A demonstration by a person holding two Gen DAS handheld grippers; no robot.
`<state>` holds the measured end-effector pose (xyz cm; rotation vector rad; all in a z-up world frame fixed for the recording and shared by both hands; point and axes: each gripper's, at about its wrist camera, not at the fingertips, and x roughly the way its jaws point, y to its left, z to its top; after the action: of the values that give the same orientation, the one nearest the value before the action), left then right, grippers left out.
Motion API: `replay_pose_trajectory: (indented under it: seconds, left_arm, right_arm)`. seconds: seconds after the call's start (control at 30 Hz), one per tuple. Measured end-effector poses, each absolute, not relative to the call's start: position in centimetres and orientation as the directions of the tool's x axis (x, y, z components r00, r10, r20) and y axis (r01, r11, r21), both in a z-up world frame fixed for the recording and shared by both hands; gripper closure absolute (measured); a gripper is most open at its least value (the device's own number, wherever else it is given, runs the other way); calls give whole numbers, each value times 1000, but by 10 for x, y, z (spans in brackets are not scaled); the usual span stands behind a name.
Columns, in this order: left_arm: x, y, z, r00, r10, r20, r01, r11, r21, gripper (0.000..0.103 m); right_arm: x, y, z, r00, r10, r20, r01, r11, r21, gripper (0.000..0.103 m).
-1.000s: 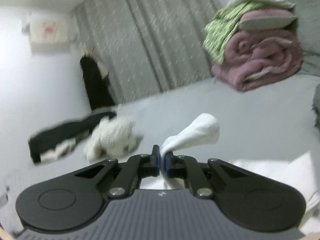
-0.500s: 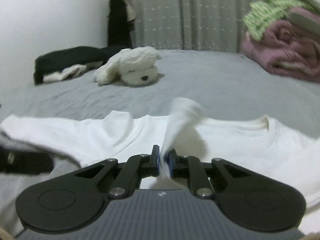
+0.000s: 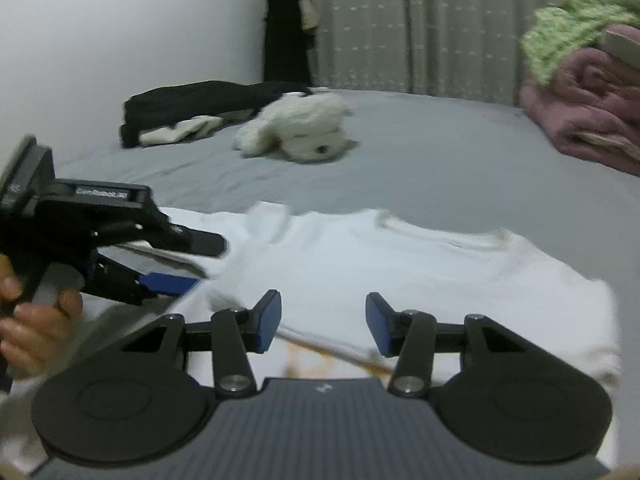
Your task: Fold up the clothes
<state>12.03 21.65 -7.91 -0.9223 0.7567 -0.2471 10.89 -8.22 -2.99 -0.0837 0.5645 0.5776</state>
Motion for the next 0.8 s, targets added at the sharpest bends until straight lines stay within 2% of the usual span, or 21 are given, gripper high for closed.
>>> replay_pose_trajectory:
  seconds: [0.07, 0.2, 0.4, 0.5, 0.63, 0.67, 0.8]
  left_arm:
    - [119, 212, -76, 715, -485, -504, -122, 623, -773, 41]
    - [112, 208, -62, 717, -459, -524, -112, 666, -737, 47]
    - [102, 202, -42, 721, -419, -552, -98, 726, -680, 47]
    - [99, 196, -35, 724, -385, -572, -86, 773, -629, 47]
    - [104, 190, -44, 702, -380, -603, -76, 802, -593, 50]
    - [106, 189, -48, 695, -381, -610, -75, 805, -588, 51]
    - [115, 192, -59, 722, -362, -589, -96, 791, -604, 57]
  right_arm:
    - [104, -106, -33, 700, 463, -543, -492, 864, 103, 52]
    - [96, -159, -46, 686, 460, -564, -381, 887, 259, 52]
    - [105, -199, -61, 667, 505, -548, -243, 843, 481, 52]
    - [111, -199, -57, 715, 426, -555, -196, 883, 426, 52]
    - [118, -179, -49, 789, 246, -563, -175, 968, 178, 52]
    - [120, -178, -51, 792, 234, -564, -166, 971, 170, 52]
    - [131, -194, -51, 798, 267, -540, -110, 946, 305, 52]
